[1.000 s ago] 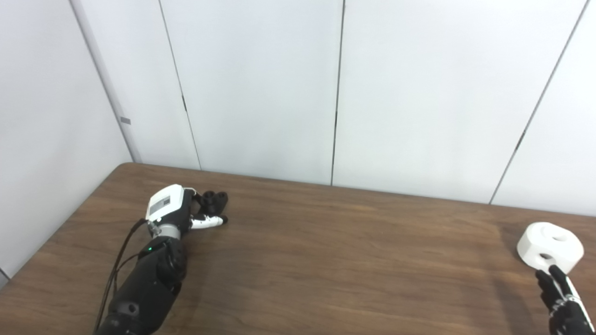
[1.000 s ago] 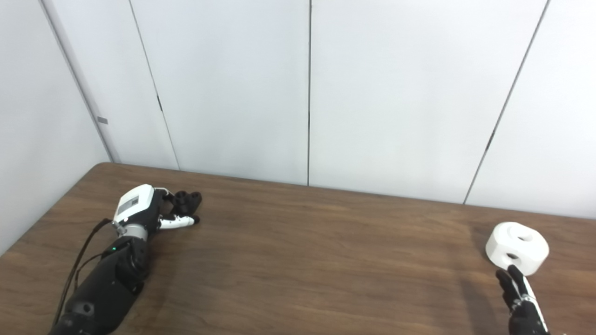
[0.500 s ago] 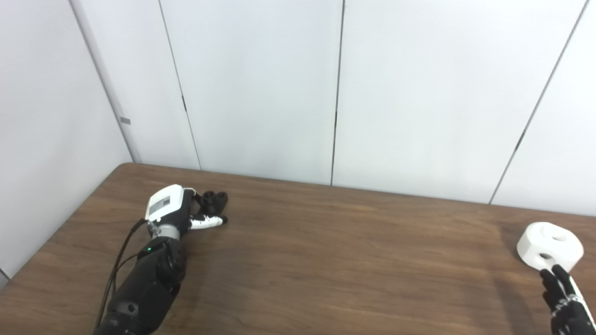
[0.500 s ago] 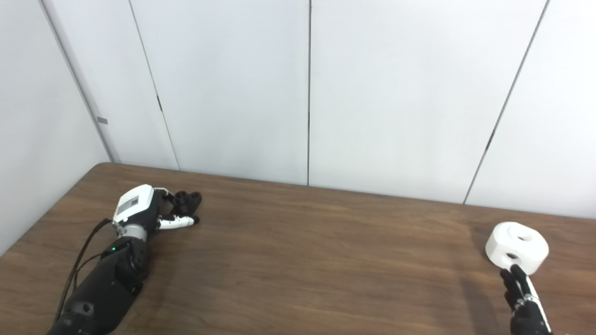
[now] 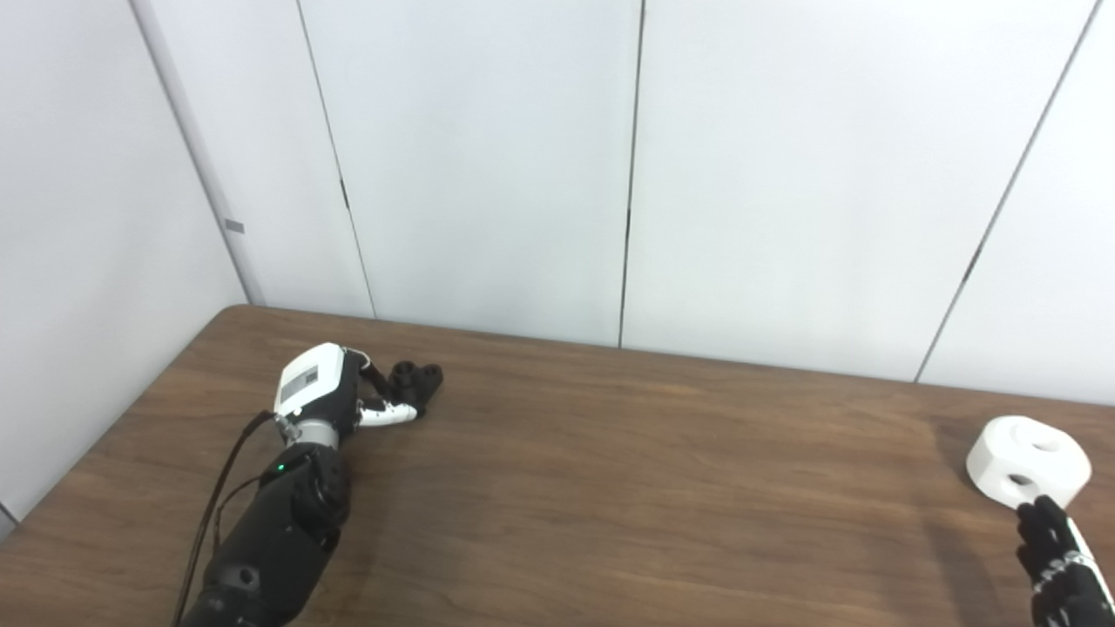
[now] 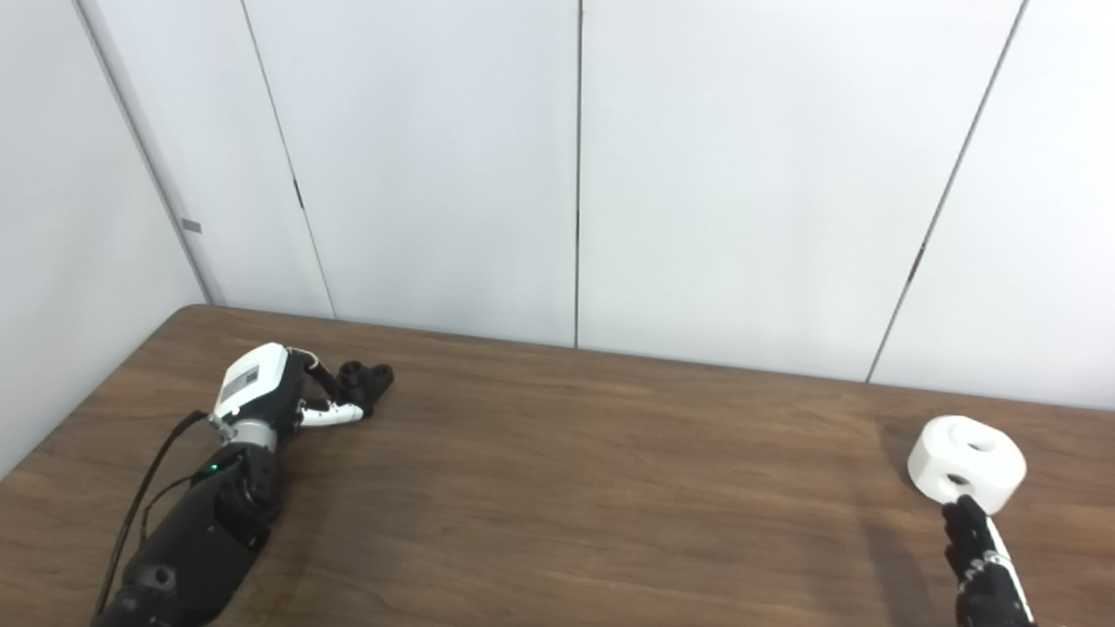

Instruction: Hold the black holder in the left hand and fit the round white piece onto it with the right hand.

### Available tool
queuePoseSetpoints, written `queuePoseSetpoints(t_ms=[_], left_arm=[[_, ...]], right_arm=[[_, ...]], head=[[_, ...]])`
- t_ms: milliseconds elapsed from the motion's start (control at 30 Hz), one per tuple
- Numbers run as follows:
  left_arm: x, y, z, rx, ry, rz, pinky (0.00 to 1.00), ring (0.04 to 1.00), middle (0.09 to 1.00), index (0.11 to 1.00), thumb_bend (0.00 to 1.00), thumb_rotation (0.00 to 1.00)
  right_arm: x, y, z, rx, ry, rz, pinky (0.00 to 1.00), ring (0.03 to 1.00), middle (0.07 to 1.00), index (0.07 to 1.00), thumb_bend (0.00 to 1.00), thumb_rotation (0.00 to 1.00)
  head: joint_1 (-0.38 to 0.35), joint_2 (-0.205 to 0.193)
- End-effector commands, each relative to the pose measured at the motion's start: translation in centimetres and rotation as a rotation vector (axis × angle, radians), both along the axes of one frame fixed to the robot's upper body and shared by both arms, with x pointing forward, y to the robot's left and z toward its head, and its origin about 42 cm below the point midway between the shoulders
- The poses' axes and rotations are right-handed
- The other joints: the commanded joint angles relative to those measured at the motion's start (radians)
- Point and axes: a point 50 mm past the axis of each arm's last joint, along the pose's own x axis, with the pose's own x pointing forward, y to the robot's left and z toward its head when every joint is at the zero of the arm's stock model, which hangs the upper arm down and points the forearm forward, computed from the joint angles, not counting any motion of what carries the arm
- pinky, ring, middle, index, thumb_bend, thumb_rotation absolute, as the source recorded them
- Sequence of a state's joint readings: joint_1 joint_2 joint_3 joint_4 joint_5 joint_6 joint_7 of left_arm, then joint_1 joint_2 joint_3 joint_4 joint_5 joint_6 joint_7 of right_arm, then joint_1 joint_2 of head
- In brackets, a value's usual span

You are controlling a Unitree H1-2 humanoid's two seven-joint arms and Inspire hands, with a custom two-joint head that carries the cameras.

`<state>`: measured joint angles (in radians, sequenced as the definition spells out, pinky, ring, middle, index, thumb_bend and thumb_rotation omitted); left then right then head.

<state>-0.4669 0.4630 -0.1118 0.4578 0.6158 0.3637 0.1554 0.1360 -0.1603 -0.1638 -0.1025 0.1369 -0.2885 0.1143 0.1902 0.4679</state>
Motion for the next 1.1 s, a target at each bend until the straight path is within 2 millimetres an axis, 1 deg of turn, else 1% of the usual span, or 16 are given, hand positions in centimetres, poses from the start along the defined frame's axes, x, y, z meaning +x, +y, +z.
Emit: queuePoseSetpoints(t_ms=[0,233,367,467,500,533,667,733,833,1067], left_arm=[[0.6,0.6,1.2,0.018,-0.033,0.009,0.90,0.850,0.755,0.483,0.52,0.05],[0.7,0.4,1.3,0.001,-0.035,0.004,0.85,0.833,0.758,0.483,0.52,0.04],[0.6,0.2,1.3,-0.014,-0.043,-0.009,0.81,0.823,0.756,0.483,0.52,0.04],[0.6,0.0,1.2,-0.024,-0.032,-0.013,0.81,0.839,0.764,0.483,0.52,0.04],[0.6,-0.1,1.2,-0.025,-0.030,-0.021,0.81,0.842,0.764,0.483,0.52,0.04],[0.5,-0.2,1.1,-0.027,-0.029,-0.026,0.81,0.847,0.766,0.483,0.52,0.04],[0.3,-0.6,1.1,-0.016,-0.015,-0.057,0.79,0.845,0.764,0.484,0.52,0.04],[0.0,-0.8,1.2,-0.007,-0.008,-0.076,0.79,0.844,0.766,0.484,0.52,0.05],[-0.5,-1.2,1.3,-0.017,-0.006,-0.098,0.77,0.847,0.771,0.485,0.52,0.05],[-2.4,-2.3,0.4,-0.053,-0.033,-0.169,0.74,0.846,0.755,0.484,0.52,0.04]], right_arm=[[-1.6,0.1,-2.8,0.036,0.078,-0.019,1.00,0.975,0.948,0.947,0.53,0.96],[-1.6,0.0,-2.8,0.042,0.072,-0.019,0.99,0.966,0.946,0.941,0.52,0.94],[-1.6,0.0,-2.8,0.038,0.073,-0.024,0.99,0.963,0.940,0.940,0.53,0.94],[-1.6,-0.1,-2.8,0.027,0.074,-0.029,0.98,0.958,0.939,0.939,0.55,0.95],[-1.6,-0.1,-2.8,0.024,0.076,-0.030,0.98,0.958,0.939,0.938,0.55,0.95],[-1.6,-0.1,-2.8,0.022,0.076,-0.031,0.98,0.956,0.936,0.937,0.55,0.95],[-1.5,-0.1,-2.9,0.015,0.074,-0.026,0.99,0.963,0.936,0.940,0.55,0.96],[-1.5,-0.1,-2.9,0.016,0.074,-0.031,0.97,0.955,0.931,0.933,0.56,0.94],[-1.5,-0.1,-2.8,0.007,0.076,-0.032,0.99,0.957,0.929,0.931,0.57,0.95],[-1.5,0.2,-2.7,0.003,0.075,-0.029,0.97,0.941,0.919,0.930,0.57,0.93]], head=[[0.002,0.002],[0.001,0.005],[0.000,0.011],[-0.001,0.013],[-0.005,0.022],[-0.005,0.022],[-0.009,0.022],[-0.011,0.024],[-0.017,0.029],[-0.034,0.045]])
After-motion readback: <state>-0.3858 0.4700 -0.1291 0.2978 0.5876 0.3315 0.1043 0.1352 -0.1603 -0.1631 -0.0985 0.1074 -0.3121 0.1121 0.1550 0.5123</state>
